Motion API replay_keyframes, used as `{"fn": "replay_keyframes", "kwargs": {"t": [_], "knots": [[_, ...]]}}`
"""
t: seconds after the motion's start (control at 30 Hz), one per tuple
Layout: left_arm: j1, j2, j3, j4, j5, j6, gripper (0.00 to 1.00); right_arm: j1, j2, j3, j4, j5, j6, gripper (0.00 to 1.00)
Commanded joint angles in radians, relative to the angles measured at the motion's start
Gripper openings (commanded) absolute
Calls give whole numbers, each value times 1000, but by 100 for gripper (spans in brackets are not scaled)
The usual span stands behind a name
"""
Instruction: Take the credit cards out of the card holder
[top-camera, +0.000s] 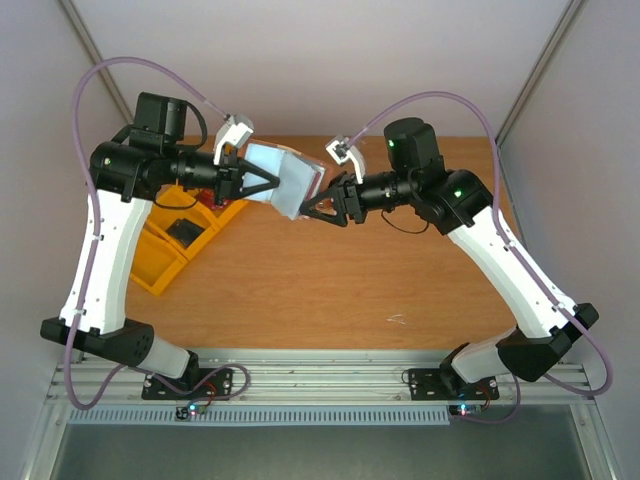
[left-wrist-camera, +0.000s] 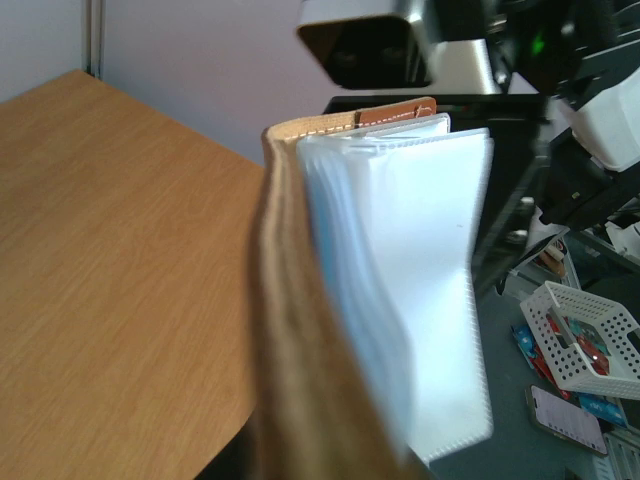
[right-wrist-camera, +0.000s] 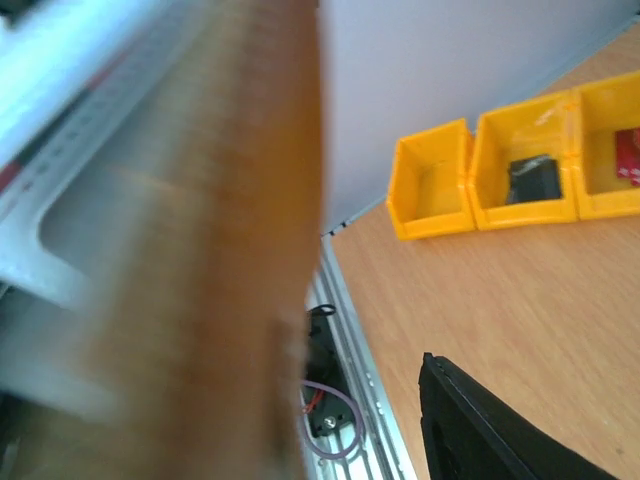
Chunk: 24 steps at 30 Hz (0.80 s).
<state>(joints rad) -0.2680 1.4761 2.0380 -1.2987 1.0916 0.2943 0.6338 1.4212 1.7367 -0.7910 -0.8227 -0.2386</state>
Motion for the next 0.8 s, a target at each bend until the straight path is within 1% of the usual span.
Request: {"fn": "replay_keyframes", "kwargs": {"t": [0.0, 0.13, 0.2, 0.23, 0.37, 0.4, 0.43, 0.5, 0.53, 0.57, 0.6, 0.67, 0.77], "knots": [[-13, -13, -41, 39, 36, -18, 0, 30, 22, 56, 92, 13, 30, 55], [-13, -11, -47, 43, 34, -18, 0, 32, 32, 64, 124, 26, 62, 57], [-14, -12, -48, 43, 36, -20, 0, 34, 39, 75, 126, 53, 70, 54], [-14, -11, -49, 42, 36, -20, 0, 35, 43, 80, 123, 72, 73, 50], [-13, -11, -60, 45, 33, -17, 0, 34, 49, 85, 121, 151, 96, 24], [-14, -13, -65, 50, 27, -18, 2, 35, 52, 89, 121, 157, 107, 18], [-13, -13, -73, 59, 6, -23, 17, 36, 58, 92, 120, 159, 119, 12], [-14, -15, -90, 82, -47, -41, 64, 43, 69, 103, 115, 189, 146, 4], [-14, -15, -101, 97, -84, -53, 83, 50, 78, 114, 97, 221, 160, 2], [-14, -14, -110, 112, -128, -65, 97, 59, 93, 134, 68, 271, 179, 1], [-16, -13, -118, 122, -174, -75, 99, 71, 112, 161, 24, 335, 189, 1], [-21, -11, -131, 135, -259, -79, 99, 93, 168, 248, -103, 481, 211, 1], [-49, -12, -150, 142, -336, -59, 99, 139, 255, 382, -272, 699, 235, 1]]}}
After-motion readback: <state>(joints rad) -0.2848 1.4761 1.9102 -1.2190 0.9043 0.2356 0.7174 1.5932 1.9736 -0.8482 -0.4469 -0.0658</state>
